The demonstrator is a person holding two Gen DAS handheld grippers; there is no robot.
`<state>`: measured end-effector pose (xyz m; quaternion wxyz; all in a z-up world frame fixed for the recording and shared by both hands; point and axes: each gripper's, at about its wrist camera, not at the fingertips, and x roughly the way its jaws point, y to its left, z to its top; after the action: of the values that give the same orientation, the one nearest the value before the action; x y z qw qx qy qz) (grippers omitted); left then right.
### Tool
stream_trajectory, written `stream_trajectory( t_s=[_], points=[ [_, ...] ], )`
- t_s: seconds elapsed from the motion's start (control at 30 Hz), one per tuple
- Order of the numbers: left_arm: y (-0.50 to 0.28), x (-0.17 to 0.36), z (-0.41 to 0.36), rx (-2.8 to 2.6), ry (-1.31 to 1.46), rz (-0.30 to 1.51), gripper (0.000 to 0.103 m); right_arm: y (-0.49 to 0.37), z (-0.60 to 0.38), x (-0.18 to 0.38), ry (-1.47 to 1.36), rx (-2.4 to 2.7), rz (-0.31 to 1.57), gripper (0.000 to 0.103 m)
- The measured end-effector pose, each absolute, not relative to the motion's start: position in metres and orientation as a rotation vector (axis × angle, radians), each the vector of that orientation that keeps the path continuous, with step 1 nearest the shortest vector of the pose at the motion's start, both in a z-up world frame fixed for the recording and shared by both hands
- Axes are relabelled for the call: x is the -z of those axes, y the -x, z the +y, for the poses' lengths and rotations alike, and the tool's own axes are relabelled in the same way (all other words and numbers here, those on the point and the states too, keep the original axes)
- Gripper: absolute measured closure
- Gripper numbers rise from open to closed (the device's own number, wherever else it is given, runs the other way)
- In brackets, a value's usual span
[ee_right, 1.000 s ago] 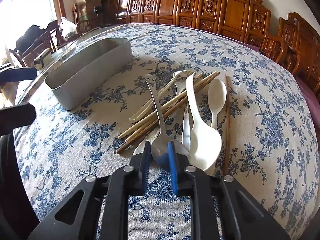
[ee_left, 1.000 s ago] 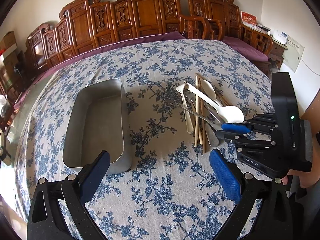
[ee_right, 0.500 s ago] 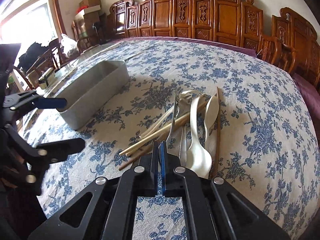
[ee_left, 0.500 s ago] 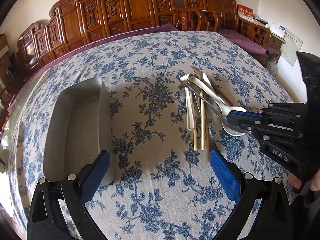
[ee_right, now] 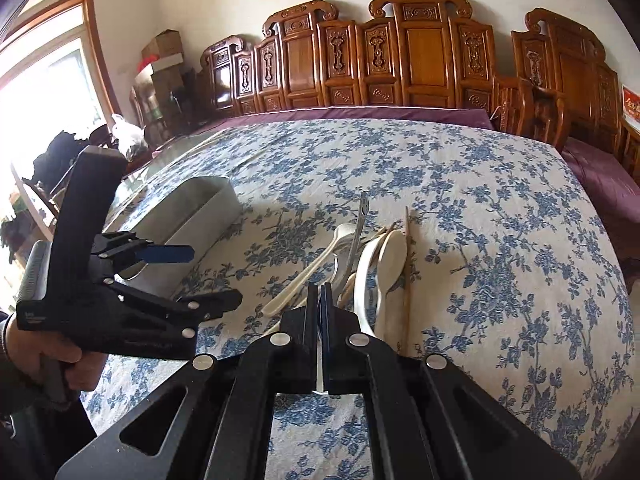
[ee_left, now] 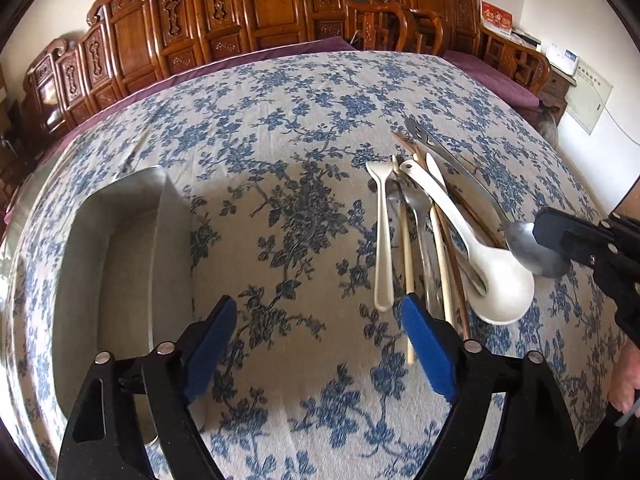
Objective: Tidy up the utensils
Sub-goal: 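Grasp the white plastic fork with the left tool while the right tool holds the pile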
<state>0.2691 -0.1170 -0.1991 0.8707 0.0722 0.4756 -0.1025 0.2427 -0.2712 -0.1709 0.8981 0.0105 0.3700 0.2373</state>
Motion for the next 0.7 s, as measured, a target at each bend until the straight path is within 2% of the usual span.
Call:
stream_trajectory(
  t_s=[0.13,0.2,0.3,0.6,0.67,0.7],
  points=[
    [-0.285,0.204,-0.128,0.251,-0.146,1.003,0.037,-0.246,-0.279,0.176,-0.027,-0.468,0.777,0.101],
    [-0.293,0.207,-0.135,0.268,-0.141,1.015,0.048,-0.247,-0.280,0.178,-0.029,-0.461,0.781,0.101],
    [-0.302,0.214,-0.146,0.277,-0.154,1.026,0.057,-0.248,-0.282,0.181,-0.030,-0.456,0.785,0.101],
    [-0.318,0.229,-0.157,0.281,-0.171,1.064,0.075,-0.249,-0.281,0.185,-0.031,-0.454,0.796,0.101],
    [-0.318,0.229,-0.156,0.277,-0.170,1.065,0.085,-0.249,-0.280,0.185,-0.029,-0.457,0.797,0.101],
    [-0.317,0.228,-0.155,0.278,-0.166,1.069,0.094,-0.249,-0.279,0.185,-0.029,-0.459,0.798,0.101]
  ],
)
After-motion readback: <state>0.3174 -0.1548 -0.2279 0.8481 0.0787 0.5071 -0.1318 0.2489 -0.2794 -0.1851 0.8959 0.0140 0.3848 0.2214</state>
